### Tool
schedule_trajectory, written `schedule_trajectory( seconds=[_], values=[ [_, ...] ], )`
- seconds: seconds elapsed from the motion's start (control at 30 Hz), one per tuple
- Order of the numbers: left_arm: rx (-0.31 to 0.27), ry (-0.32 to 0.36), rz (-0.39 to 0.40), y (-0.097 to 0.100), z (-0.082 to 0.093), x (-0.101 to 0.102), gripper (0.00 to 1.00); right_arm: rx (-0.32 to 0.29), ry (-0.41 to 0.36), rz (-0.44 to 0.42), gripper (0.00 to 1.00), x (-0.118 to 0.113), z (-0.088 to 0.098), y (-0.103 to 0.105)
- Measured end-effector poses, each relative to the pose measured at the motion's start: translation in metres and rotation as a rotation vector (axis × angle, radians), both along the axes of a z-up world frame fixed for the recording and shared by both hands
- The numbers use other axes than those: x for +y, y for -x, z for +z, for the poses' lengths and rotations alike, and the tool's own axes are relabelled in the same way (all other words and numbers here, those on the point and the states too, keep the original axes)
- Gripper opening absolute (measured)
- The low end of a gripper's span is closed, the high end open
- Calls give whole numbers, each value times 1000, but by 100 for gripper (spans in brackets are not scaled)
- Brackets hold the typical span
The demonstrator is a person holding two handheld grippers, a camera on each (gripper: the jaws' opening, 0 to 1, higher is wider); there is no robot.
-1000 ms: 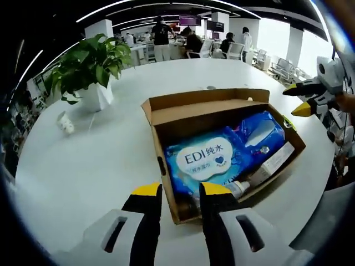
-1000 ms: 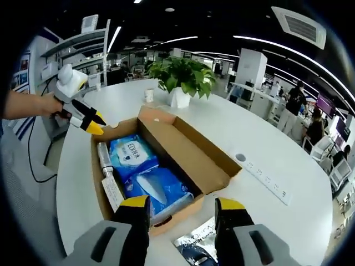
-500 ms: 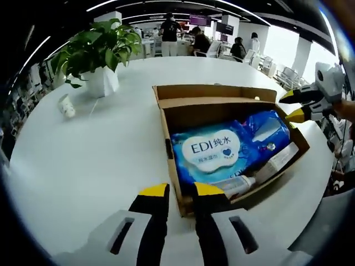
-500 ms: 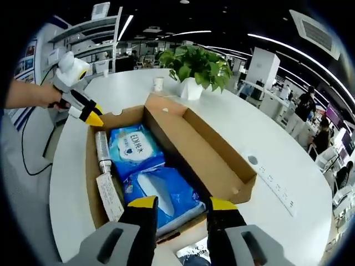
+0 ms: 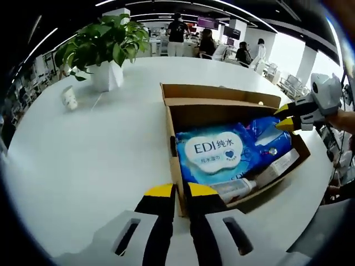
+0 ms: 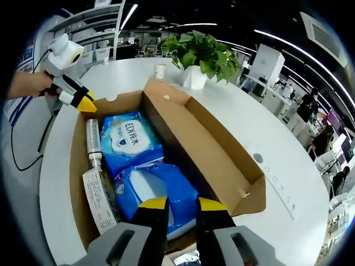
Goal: Operate the shoe box by opening the lid, removing the specified soft item, and placing it in the target area until the item is outside and the box remains undamaged.
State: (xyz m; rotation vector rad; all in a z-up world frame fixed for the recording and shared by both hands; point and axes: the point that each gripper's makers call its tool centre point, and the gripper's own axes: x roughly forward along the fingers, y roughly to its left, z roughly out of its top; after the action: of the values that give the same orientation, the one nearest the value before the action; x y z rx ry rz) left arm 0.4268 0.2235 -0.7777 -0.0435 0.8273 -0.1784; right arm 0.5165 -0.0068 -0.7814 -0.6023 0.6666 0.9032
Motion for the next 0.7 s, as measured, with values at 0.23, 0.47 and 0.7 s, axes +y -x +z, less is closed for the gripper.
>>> schedule_trajectory(
  seconds=[0.23,0.47,0.7],
  values=[
    [-8,5,21,0,-1,1,4,-9,43,22,5,2,-8,2],
    [-5,4,32,0,-1,2,4,-28,56,6,0,-1,-2,-1],
    [-3,10,53,0,-1,3,3,-28,61,-4,0,0,1,2]
  ],
)
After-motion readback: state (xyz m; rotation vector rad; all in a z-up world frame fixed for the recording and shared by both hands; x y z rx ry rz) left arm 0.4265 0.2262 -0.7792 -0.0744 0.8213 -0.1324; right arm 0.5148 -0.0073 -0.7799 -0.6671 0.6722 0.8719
